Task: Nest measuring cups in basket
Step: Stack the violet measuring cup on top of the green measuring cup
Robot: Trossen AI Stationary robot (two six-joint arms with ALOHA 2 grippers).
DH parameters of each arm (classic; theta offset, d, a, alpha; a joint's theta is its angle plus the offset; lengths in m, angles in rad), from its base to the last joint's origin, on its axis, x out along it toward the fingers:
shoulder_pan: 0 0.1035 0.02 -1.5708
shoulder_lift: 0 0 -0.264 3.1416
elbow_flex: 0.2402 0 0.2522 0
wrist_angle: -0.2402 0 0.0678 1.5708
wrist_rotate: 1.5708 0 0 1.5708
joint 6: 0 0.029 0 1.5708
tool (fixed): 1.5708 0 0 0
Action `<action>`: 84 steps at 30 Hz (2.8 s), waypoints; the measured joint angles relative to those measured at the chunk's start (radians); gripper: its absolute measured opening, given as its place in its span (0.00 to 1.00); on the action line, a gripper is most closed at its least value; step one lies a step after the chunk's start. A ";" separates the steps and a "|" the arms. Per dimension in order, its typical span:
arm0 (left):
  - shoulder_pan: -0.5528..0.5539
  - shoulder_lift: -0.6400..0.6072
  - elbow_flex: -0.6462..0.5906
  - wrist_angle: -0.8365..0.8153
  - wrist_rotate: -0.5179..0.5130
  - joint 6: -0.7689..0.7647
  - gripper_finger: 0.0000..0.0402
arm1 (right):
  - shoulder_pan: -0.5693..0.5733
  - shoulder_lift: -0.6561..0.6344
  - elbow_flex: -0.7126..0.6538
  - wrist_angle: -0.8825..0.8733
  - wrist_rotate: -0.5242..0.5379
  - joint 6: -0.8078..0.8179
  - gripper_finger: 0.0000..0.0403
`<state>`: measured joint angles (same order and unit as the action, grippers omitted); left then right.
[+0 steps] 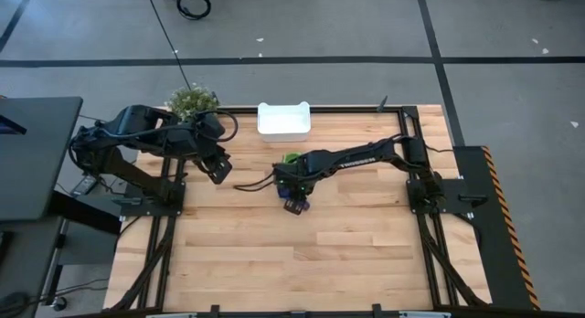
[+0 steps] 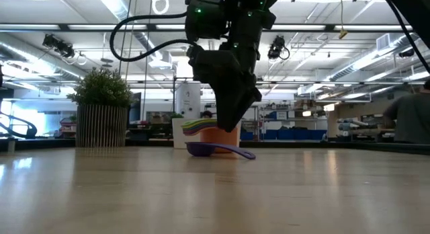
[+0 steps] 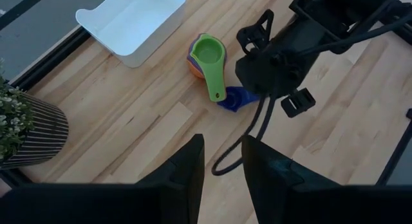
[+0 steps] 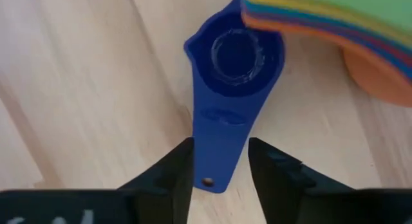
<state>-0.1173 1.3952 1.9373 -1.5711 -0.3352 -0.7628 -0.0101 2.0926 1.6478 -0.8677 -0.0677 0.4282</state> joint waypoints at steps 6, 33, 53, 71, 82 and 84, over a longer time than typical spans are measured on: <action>0.000 0.000 0.000 0.000 0.000 0.000 0.28 | 0.001 0.000 -0.001 0.017 0.013 -0.005 0.41; 0.000 0.000 0.000 0.000 0.000 0.016 0.28 | -0.001 0.000 -0.001 0.028 0.027 -0.001 0.41; 0.000 0.001 0.000 0.000 0.000 0.019 0.28 | 0.025 0.001 -0.001 0.186 0.043 -0.175 0.40; 0.000 0.001 0.000 0.000 0.000 0.019 0.28 | 0.023 0.002 -0.018 0.197 0.028 -0.295 0.40; 0.000 0.001 0.000 0.000 0.000 0.018 0.28 | 0.023 0.002 -0.051 0.244 0.048 -0.316 0.40; 0.000 0.001 0.000 0.000 0.000 0.018 0.28 | 0.021 0.002 -0.069 0.256 0.042 -0.309 0.40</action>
<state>-0.1177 1.3964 1.9373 -1.5711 -0.3347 -0.7444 0.0109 2.0945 1.5785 -0.6118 -0.0257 0.1192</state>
